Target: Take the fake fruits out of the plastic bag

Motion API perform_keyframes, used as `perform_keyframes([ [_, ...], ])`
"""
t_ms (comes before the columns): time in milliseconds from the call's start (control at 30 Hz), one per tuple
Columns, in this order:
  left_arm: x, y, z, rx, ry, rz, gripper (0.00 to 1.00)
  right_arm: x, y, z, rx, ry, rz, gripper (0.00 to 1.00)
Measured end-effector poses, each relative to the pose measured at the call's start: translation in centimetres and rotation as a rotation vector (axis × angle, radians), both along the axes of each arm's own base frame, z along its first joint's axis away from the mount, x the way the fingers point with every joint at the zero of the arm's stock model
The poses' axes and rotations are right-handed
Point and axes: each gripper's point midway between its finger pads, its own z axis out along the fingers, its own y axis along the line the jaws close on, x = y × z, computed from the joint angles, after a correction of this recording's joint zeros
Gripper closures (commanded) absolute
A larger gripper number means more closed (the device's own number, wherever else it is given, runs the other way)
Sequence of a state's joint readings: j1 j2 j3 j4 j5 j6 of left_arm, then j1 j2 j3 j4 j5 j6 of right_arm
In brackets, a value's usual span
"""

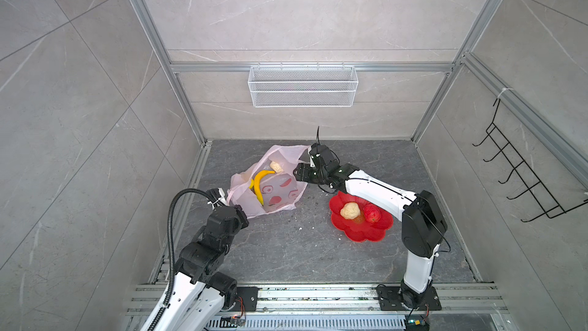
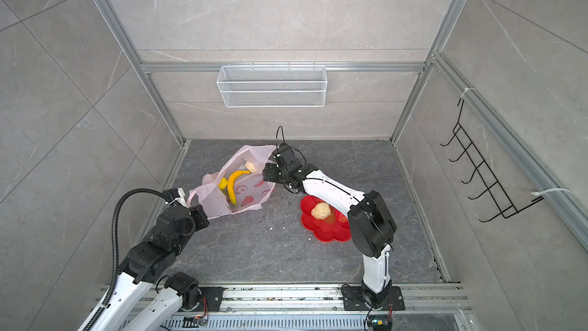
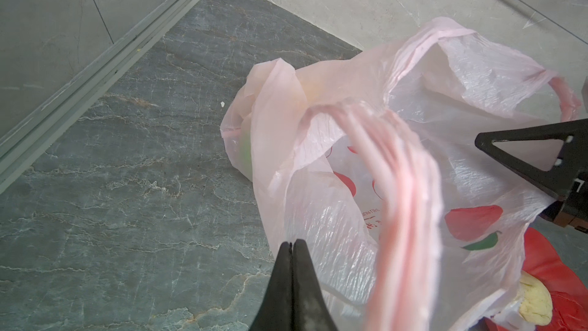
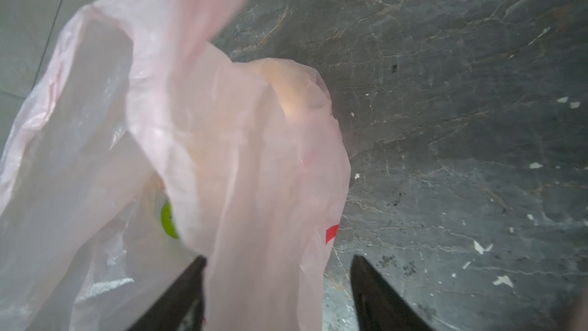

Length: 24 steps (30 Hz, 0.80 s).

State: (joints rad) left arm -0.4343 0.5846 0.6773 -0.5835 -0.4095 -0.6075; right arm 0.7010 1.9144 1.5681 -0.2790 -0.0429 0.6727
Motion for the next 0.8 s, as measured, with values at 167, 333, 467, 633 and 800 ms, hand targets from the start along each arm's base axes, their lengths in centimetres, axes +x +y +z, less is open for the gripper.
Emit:
perform_keyframes([
  [167, 1.1, -0.5, 0.2, 0.044, 0.016, -0.022, 1.00, 1.1, 1.1, 1.7, 0.015, -0.051, 0.024, 0.74],
  [333, 3.1, -1.4, 2.3, 0.082, -0.007, -0.051, 1.00, 1.7, 2.4, 4.8, 0.035, -0.128, 0.073, 0.84],
  [467, 4.8, -2.2, 4.4, 0.109, -0.041, -0.075, 1.00, 1.2, 3.6, 6.4, 0.040, -0.180, 0.138, 0.86],
  [633, 6.5, -3.3, 7.9, 0.122, -0.108, -0.111, 1.00, -0.7, 6.0, 8.3, 0.030, -0.250, 0.251, 0.88],
  [800, 7.8, -4.1, 10.9, 0.133, -0.173, -0.134, 1.00, -2.5, 8.6, 13.0, 0.074, -0.360, 0.355, 0.88],
])
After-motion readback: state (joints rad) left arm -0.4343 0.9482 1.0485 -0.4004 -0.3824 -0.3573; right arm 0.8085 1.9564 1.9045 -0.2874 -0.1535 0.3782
